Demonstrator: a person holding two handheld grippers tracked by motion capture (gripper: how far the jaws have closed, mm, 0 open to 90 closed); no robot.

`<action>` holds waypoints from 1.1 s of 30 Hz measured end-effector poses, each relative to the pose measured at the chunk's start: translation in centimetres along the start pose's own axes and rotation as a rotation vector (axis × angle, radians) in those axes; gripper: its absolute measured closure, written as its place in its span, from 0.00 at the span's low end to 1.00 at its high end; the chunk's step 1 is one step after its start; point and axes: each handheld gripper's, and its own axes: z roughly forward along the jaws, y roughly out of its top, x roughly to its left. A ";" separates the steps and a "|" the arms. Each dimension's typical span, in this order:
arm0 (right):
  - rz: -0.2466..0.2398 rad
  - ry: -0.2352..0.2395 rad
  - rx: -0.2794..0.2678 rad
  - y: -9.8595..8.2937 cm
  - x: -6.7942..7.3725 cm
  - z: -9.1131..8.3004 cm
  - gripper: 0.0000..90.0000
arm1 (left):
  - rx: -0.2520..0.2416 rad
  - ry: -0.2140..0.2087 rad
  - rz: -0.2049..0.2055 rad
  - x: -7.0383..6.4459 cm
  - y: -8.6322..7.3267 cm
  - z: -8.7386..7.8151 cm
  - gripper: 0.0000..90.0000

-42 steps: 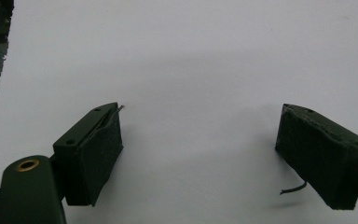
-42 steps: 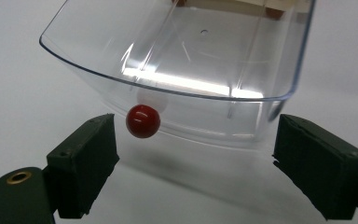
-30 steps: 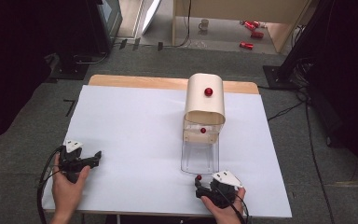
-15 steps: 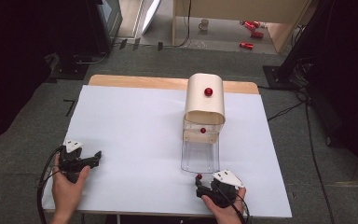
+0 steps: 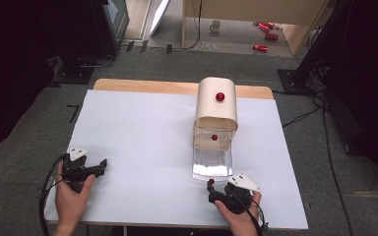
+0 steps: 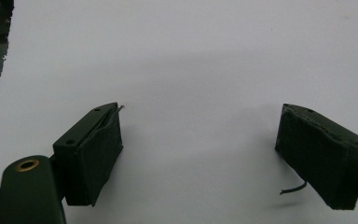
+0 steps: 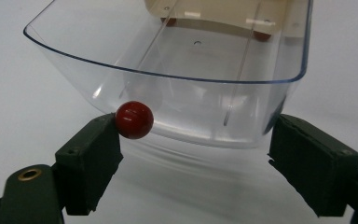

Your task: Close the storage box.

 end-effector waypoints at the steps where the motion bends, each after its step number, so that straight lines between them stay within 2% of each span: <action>1: -0.003 0.001 0.000 0.1 0.0 0.0 0.19 | 0.000 0.000 0.000 0.0 0.0 0.0 0.16; 33: 0.004 -0.020 -0.005 3.5 -1.3 3.6 0.19 | 0.000 0.000 0.000 0.0 0.0 0.0 0.16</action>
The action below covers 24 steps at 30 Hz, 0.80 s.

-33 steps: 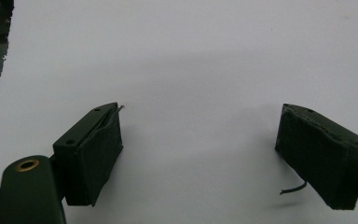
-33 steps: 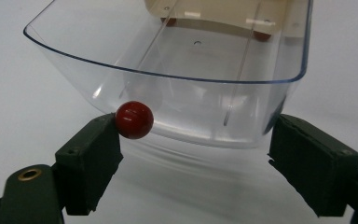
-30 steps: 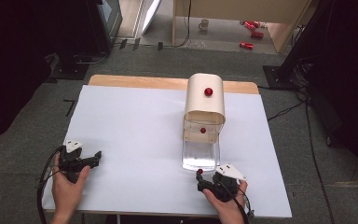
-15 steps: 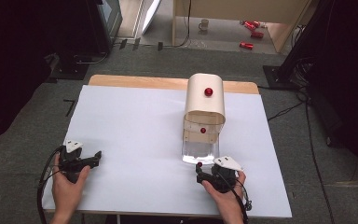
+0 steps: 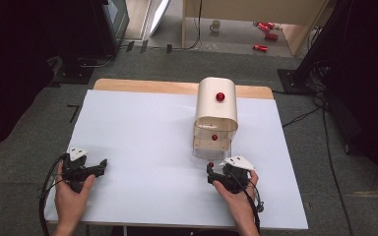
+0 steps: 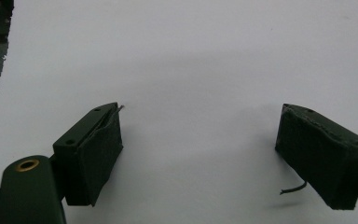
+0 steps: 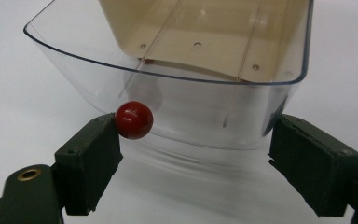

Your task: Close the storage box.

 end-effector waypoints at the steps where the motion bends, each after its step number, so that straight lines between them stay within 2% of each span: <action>1: 0.001 0.000 -0.003 0.1 -0.1 0.1 0.19 | 0.000 0.000 0.000 0.0 0.0 0.0 0.16; 24: 0.014 -0.007 -0.017 2.2 -1.1 2.4 0.19 | 0.000 0.000 0.000 0.0 0.0 0.0 0.16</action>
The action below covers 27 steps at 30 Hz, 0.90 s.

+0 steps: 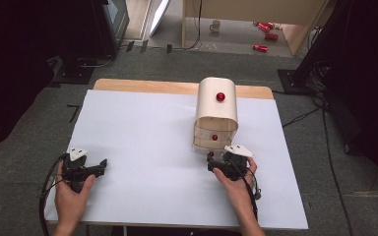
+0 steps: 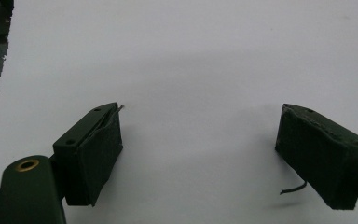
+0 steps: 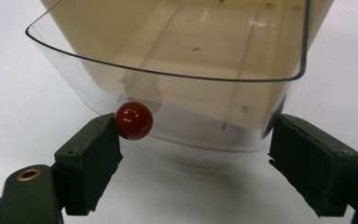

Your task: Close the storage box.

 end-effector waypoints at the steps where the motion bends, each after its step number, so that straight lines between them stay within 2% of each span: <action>1: 0.003 0.000 0.000 0.1 -0.1 0.1 0.18 | 0.000 0.000 0.000 0.0 0.0 0.0 0.16; 27: 0.004 -0.011 -0.015 0.7 -1.2 1.0 0.14 | 0.000 0.000 0.001 0.0 0.0 0.0 0.16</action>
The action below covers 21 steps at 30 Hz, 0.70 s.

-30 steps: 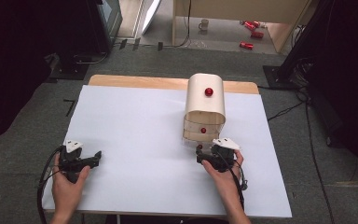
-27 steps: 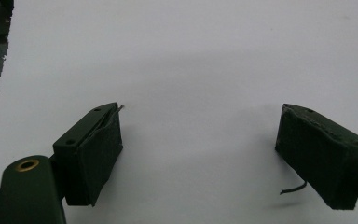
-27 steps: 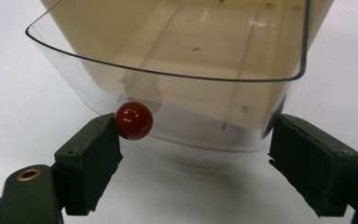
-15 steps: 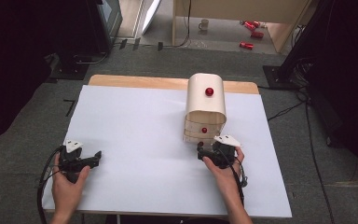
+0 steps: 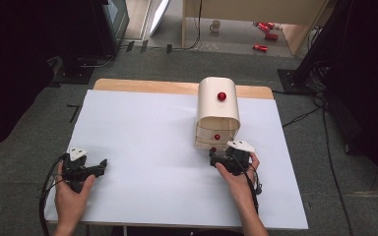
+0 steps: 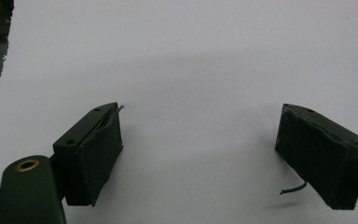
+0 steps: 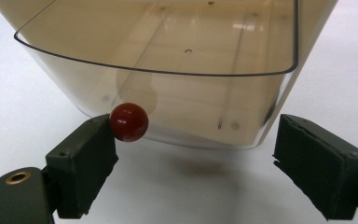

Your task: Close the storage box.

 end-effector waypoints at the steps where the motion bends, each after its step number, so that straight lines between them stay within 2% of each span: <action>1: -0.001 0.000 0.000 0.0 0.0 0.0 0.14 | 0.000 0.000 0.000 0.0 0.0 0.0 0.16; 13: -0.015 0.009 -0.008 -0.2 -0.2 0.0 0.12 | 0.000 0.000 0.000 0.0 0.0 0.0 0.16; 19: -0.018 0.016 -0.004 -0.6 -0.5 -0.7 0.12 | -0.001 0.000 -0.001 0.0 0.0 0.0 0.16; 21: -0.017 0.014 -0.004 -1.0 -1.0 -1.4 0.12 | 0.000 0.000 0.000 0.0 0.0 0.0 0.16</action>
